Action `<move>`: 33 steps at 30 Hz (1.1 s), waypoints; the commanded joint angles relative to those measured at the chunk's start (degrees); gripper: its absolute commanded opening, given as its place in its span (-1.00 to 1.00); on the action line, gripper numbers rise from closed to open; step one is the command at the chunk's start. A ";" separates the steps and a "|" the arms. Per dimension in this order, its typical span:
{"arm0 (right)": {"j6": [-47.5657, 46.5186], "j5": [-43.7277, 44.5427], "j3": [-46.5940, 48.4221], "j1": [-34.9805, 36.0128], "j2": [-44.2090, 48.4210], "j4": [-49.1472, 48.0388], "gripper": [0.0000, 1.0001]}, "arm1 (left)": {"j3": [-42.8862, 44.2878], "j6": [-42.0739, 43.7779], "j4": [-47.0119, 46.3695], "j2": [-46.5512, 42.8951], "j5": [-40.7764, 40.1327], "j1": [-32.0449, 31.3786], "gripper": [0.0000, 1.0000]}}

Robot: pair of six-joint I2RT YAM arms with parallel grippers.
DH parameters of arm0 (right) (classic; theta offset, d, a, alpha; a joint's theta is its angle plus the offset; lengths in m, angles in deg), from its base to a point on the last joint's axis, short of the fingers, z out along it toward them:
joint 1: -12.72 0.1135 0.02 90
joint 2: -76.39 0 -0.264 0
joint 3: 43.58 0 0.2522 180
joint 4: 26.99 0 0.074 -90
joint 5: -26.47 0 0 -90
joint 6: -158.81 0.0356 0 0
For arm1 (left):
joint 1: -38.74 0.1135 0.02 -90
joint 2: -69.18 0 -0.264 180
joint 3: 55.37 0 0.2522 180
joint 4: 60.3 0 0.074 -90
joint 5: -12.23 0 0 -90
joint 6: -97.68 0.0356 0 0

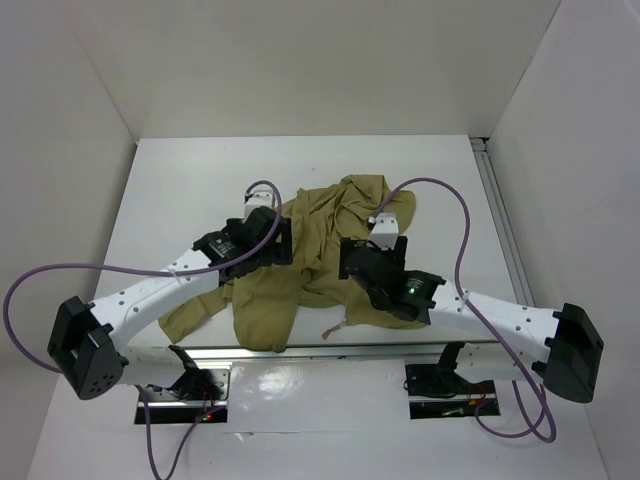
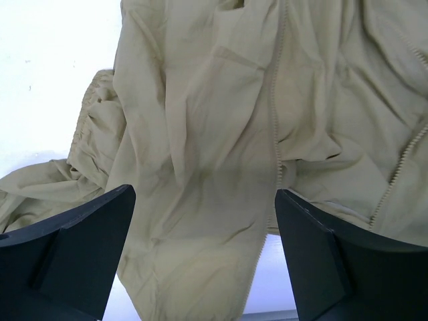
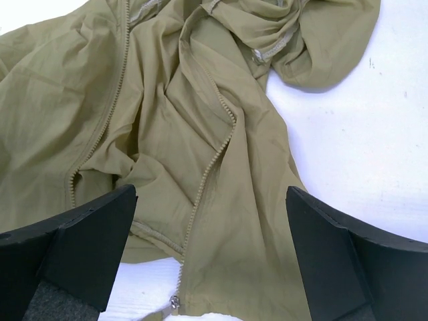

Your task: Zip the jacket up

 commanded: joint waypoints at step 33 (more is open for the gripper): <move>33.82 -1.63 -6.83 9.68 -7.00 13.73 0.08 | 0.70 -3.74 5.08 -5.62 -0.85 -1.15 0.94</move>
